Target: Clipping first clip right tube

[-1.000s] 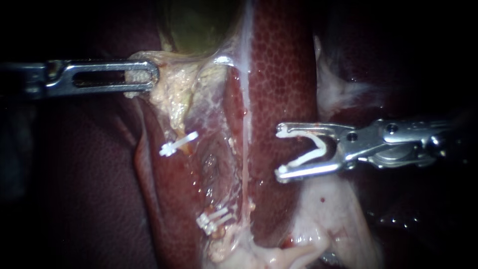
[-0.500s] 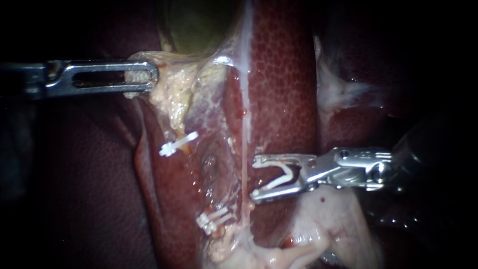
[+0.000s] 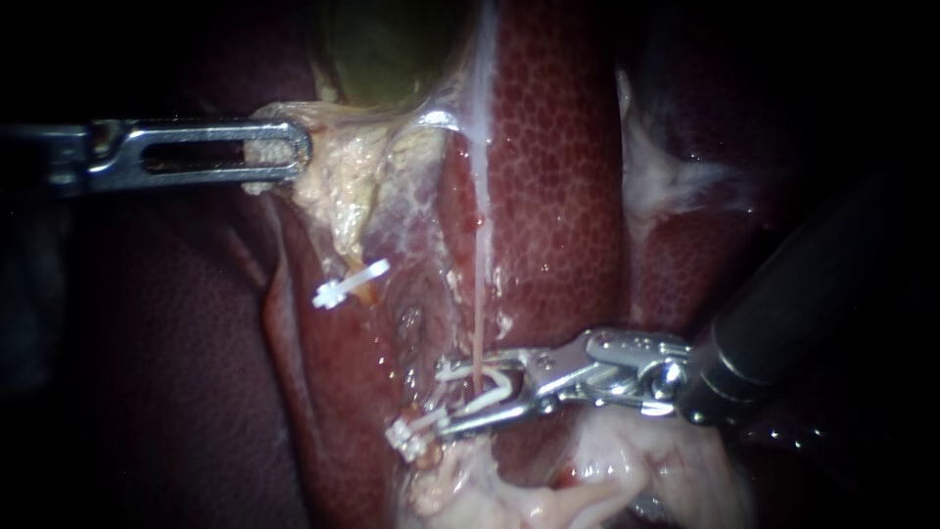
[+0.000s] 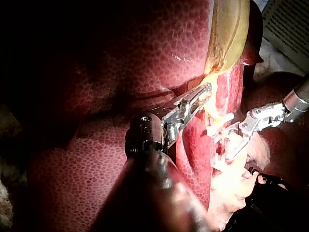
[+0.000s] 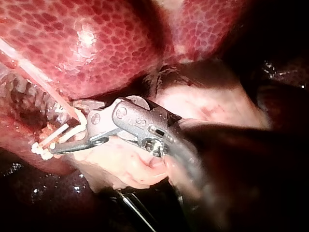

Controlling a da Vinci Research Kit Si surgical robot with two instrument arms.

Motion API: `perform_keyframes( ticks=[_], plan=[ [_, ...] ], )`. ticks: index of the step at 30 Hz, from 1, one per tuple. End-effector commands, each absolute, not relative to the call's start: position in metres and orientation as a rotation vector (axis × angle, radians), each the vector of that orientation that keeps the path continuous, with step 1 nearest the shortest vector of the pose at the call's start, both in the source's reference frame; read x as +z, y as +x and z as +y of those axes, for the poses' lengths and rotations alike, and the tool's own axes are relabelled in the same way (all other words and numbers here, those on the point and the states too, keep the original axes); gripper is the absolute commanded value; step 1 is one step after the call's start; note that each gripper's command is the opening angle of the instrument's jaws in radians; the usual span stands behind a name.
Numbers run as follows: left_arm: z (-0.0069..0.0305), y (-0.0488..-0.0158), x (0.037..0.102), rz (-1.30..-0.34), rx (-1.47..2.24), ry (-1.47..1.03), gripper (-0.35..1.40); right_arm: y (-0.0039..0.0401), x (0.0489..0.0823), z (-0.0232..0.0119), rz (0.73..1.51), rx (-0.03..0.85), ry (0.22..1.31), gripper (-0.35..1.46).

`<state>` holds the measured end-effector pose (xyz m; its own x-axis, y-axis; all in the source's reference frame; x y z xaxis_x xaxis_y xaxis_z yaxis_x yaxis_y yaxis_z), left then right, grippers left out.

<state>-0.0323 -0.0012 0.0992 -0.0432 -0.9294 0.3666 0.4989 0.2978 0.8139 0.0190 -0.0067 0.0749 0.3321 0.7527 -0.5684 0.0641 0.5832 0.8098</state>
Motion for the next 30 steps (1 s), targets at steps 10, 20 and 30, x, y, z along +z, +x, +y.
perform_keyframes(
  ticks=[10,20,30],
  plan=[
    [-0.0012,-0.0323,0.0992,-1.07,-1.241,0.517,-0.35,0.0184,0.075,-0.0065,1.152,0.556,0.894,0.34],
    [-0.0012,-0.0323,0.0992,-1.07,-1.241,0.517,-0.35,0.0174,0.075,-0.0067,1.1,0.6,1.023,-0.35],
    [-0.0012,-0.0323,0.0992,-1.07,-1.241,0.517,-0.35,0.017,0.0749,-0.0072,1.069,0.627,1.037,-0.35]
  ],
)
